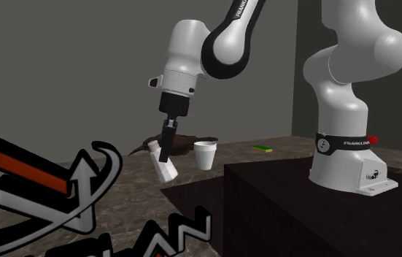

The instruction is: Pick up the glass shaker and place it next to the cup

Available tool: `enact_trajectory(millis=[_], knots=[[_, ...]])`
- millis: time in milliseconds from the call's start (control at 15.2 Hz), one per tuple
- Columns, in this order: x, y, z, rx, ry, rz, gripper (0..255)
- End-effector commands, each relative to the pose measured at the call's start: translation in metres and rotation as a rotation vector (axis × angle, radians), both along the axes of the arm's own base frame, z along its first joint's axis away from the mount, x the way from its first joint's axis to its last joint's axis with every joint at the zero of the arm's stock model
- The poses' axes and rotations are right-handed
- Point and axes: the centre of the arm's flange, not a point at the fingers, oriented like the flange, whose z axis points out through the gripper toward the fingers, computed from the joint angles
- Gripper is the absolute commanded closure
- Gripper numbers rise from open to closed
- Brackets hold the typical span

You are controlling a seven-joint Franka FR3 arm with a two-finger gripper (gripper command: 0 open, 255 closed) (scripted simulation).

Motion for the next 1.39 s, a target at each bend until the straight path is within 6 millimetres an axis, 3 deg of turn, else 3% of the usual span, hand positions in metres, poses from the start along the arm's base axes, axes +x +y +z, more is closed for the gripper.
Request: enact_trajectory(millis=[0, 792, 1320], knots=[[-0.002, -0.001, 0.011, 0.0, 0.0, 0.0, 255], [-0.002, -0.001, 0.071, 0.0, 0.0, 0.0, 255], [-0.067, -0.084, 0.071, 0.0, 0.0, 0.0, 255]])
